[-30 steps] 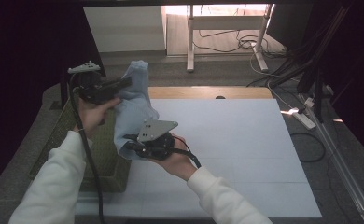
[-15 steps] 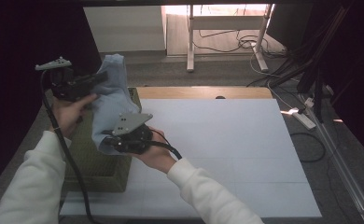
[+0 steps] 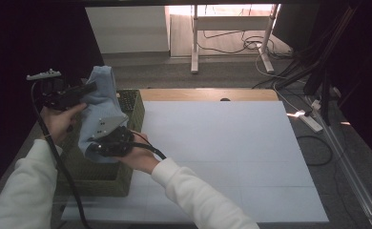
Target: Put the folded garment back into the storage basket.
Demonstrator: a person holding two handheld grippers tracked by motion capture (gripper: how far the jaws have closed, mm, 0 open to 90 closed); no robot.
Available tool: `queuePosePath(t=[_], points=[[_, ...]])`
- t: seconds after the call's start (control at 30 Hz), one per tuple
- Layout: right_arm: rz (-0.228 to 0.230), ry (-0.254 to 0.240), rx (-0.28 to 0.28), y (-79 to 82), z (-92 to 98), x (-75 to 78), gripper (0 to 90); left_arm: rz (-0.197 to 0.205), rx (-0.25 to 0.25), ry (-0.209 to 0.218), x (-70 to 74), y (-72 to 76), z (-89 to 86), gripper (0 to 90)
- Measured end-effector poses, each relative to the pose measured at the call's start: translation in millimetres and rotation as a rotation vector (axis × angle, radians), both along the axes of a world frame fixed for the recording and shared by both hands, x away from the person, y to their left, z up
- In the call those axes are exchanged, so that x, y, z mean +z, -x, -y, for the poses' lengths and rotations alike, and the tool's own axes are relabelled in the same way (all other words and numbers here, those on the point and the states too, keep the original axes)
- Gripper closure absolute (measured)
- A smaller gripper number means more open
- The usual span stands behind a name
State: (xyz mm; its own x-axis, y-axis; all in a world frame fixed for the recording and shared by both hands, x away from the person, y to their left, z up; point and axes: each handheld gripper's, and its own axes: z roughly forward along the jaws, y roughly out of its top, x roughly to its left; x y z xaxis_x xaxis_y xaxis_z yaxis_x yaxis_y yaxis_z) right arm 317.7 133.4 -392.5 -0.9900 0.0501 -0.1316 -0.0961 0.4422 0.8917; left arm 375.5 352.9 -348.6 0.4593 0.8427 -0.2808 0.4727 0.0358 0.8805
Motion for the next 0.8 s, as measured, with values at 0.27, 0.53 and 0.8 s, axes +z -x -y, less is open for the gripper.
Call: queuePosePath(t=[0.27, 0.53, 0.8], points=[[-0.037, 0.018, 0.008, -4.5, -15.3, -17.6, 77.4, -0.029, 0.001, 0.010, -16.2, -3.2, -8.4, 83.9], [-0.062, 0.063, 0.002, -6.9, -19.5, -25.8, 77.4, -0.071, -0.012, 0.016, -35.1, -10.8, -4.8, 83.8], [-0.080, 0.111, -0.007, -9.7, -28.3, -38.0, 77.3, -0.104, -0.015, 0.014, -47.6, -17.3, -4.2, 83.8]])
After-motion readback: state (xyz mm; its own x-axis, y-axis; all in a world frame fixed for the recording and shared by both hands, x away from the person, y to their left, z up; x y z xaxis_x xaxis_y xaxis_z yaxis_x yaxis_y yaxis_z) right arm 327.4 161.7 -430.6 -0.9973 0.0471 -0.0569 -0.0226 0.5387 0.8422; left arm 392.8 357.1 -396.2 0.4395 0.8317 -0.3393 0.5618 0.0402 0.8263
